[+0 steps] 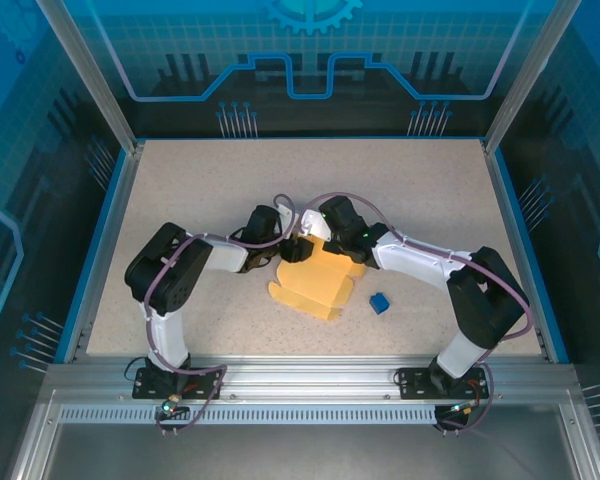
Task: Fold the paper box
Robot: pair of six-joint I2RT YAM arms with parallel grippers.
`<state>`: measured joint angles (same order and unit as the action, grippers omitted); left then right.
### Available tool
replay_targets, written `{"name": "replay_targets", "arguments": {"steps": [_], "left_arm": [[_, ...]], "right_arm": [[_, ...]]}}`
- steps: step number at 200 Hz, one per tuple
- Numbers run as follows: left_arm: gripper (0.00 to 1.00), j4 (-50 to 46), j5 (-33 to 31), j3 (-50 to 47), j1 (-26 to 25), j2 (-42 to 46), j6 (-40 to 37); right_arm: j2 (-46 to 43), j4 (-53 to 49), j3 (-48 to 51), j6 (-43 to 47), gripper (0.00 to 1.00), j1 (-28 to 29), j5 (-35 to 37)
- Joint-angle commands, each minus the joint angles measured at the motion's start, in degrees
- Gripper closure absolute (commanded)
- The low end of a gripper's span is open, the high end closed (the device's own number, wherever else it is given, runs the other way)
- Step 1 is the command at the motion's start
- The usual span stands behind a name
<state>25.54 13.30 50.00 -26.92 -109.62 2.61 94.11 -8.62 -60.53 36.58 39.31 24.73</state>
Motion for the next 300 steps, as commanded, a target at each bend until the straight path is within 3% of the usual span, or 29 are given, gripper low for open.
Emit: {"name": "replay_targets", "arguments": {"steps": [1,92,140,180,221,246,300], "left_arm": [[0.39,1.0,-1.3,1.7,-0.2,-1.5,-1.6],[0.55,5.0,-6.0,3.2,-0.2,-4.2,1.9],[0.71,6.9,-16.7,1.4,-0.2,-3.4,7.6],[0.76,3.6,-25.9,2.6,-0.2,-2.2,14.3],[0.78,-3.0,-30.0,5.7,-0.8,-2.6,16.6],[0.77,-3.9,-29.0,6.2,-0.8,-2.6,16.3],[0.62,5.7,-15.5,1.7,-0.8,0.9,9.7]], "right_arm": [[-1.9,-1.5,-1.0,-1.2,1.00,-0.4,-1.7],[-2.2,-1.5,0.0,-2.0,1.00,-0.4,-2.8],[-2.6,-1.6,0.6,-2.5,1.00,-0.3,-3.4],[-2.2,-1.8,1.1,-2.6,1.00,0.2,-2.6],[-2.6,-1.5,1.2,-2.4,1.00,0.6,-2.2],[-2.7,-0.7,1.3,-2.3,1.00,0.9,-1.3],[-2.3,1.0,1.2,-2.8,1.00,0.6,2.6]]}}
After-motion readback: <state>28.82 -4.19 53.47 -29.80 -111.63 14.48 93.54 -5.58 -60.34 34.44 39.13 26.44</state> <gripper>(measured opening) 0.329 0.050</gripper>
